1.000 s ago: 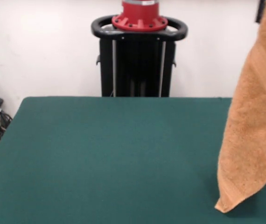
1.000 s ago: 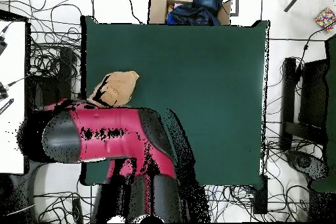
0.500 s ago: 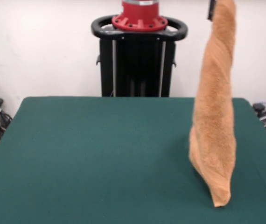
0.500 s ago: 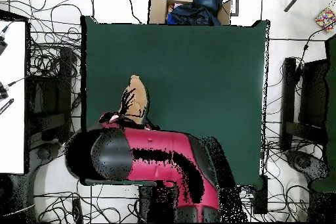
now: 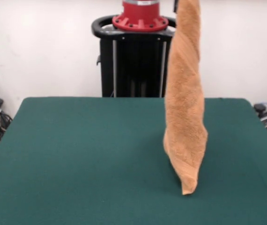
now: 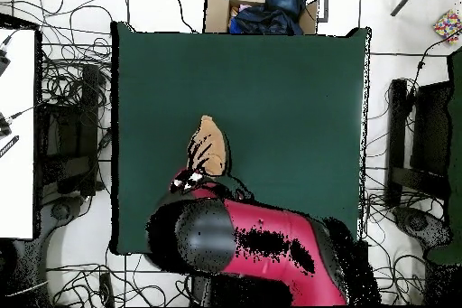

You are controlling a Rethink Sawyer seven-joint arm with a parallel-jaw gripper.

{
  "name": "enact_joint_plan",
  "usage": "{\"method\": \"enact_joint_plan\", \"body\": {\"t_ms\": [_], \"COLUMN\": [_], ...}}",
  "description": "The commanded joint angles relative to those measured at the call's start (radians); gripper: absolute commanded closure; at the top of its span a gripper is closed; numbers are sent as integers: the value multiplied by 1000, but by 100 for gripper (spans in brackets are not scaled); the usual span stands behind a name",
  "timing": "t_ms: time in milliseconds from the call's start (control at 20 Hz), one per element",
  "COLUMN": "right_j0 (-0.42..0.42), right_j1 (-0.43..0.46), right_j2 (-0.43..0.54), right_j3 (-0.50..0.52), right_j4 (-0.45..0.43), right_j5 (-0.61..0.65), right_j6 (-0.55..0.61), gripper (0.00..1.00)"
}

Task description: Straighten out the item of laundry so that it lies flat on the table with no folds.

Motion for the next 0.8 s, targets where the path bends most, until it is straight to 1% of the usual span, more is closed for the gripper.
{"method": "enact_joint_plan", "body": {"t_ms": [50, 300, 550, 800], "right_j0": [-73, -157, -241, -283], "right_j1": [17, 63, 60, 105], "right_j2": [102, 135, 180, 186], "right_j3": [135, 142, 168, 149], "right_j4": [4, -49, -79, -160], "right_j5": [-93, -130, -151, -169], "right_j6": [-263, -293, -329, -312], "gripper": [100, 100, 100, 100]}}
